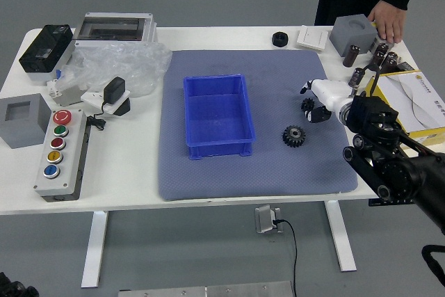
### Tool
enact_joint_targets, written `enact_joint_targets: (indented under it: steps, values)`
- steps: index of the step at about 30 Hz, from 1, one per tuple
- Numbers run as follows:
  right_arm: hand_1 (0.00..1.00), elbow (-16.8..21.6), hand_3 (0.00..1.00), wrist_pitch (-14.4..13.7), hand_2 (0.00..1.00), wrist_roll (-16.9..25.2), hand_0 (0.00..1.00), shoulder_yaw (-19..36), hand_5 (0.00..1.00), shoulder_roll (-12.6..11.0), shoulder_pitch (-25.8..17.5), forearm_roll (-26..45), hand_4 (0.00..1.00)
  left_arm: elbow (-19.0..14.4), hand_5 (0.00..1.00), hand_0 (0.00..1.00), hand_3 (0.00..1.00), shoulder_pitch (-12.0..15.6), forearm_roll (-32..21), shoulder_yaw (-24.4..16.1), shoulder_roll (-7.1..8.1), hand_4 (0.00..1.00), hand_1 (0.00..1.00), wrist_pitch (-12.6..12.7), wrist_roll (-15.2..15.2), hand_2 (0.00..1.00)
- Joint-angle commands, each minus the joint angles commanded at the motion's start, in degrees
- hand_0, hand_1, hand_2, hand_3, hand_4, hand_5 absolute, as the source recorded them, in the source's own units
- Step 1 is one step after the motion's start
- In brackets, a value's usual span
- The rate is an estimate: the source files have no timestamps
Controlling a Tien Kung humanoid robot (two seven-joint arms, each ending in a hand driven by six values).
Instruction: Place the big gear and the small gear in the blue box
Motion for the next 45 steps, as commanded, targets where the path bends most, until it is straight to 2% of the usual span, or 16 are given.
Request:
enact_joint_targets:
  steps: [20,37,38,43,44,45]
  values:
    - [0.761,-4.58,0.737,-0.08,0.821,0.55,0.824,-0.25,0.148,1.81,1.31,0.34,0.553,-0.02,0.592,0.837,0.842,-0.08,-0.02,0.02,-0.31,0.699,0.823,-0.03,0.03,0.826]
    - [0.751,-6.50,0.730,-0.52,0.814,0.53,0.812,0.29,0.154,2.71,1.14,-0.07,0.552,-0.03,0.592,0.836,0.842,-0.10,0.43,-0.18,-0.59,0.699,0.823,-0.07,-0.01,0.826]
    - [0.682,-6.59,0.703,-0.66,0.761,0.51,0.702,0.31,0.152,2.79,1.12,-0.22,0.546,-0.03,0.593,0.837,0.842,-0.08,0.50,-0.21,-0.60,0.699,0.823,-0.08,-0.01,0.826]
    - [0.682,-6.87,0.703,-1.44,0.761,0.50,0.702,0.37,0.152,3.02,1.03,-0.89,0.546,-0.04,0.593,0.837,0.842,0.00,0.76,-0.35,-0.63,0.699,0.823,-0.10,-0.03,0.826]
    - [0.612,-6.92,0.657,-1.63,0.689,0.51,0.622,0.39,0.150,3.05,1.03,-1.04,0.538,-0.04,0.594,0.836,0.841,0.01,0.81,-0.38,-0.63,0.700,0.823,-0.09,-0.03,0.826]
    - [0.612,-6.97,0.657,-1.91,0.689,0.53,0.622,0.42,0.150,3.07,1.02,-1.23,0.538,-0.04,0.594,0.836,0.841,0.01,0.87,-0.41,-0.63,0.700,0.823,-0.09,-0.04,0.826]
